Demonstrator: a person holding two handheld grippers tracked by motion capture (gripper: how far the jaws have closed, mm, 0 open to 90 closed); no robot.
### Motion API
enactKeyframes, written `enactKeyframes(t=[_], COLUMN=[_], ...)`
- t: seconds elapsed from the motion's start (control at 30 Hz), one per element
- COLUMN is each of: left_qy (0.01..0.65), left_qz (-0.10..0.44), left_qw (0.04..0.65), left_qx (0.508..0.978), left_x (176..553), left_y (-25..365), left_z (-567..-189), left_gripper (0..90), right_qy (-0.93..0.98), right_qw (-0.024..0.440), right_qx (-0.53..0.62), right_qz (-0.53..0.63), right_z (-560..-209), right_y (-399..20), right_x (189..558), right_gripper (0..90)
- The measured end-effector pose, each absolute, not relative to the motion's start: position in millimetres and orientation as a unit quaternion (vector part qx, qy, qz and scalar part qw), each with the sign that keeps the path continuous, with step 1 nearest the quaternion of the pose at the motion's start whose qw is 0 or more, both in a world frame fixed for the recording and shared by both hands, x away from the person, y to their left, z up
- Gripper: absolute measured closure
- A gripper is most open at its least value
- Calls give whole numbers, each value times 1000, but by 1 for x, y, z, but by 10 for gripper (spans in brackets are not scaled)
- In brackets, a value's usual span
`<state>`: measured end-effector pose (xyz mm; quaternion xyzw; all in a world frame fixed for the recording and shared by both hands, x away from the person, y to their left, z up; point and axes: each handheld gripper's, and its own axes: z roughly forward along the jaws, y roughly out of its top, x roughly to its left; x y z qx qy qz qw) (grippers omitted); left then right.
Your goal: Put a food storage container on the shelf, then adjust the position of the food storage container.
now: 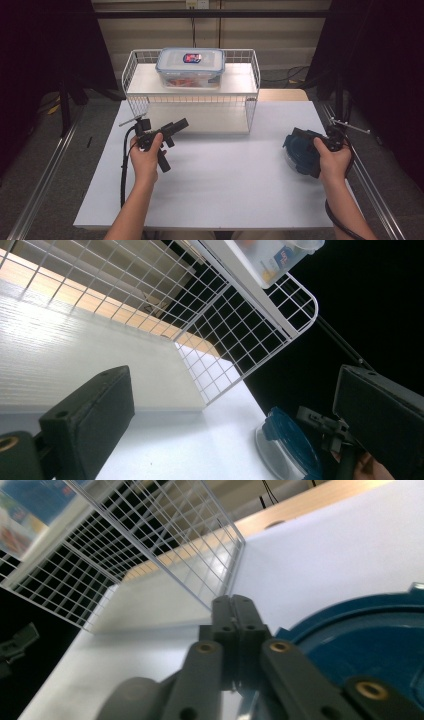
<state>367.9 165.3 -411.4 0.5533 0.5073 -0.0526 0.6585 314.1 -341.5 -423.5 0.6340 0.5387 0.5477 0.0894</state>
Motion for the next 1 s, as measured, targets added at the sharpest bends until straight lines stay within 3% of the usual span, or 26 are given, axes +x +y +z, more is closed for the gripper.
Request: enactKeyframes(t=[0.4, 0.6, 1.0], left_qy=[511, 498, 497], left_qz=[-61, -91, -89], left_qw=[648, 662, 654], left_qx=[562, 553, 563], left_x=[370, 374, 376], left_y=[161, 155, 147], left_z=[-418, -422, -427], left_gripper=[33, 32, 34], right_qy=[529, 527, 510], right_qw=[104, 132, 169], right_qx=[654, 668, 690], right_qz=[531, 509, 485], right_z=[-426, -426, -429], right_y=[-365, -382, -404], right_x=[311, 303, 296], right_gripper=[900, 900, 900])
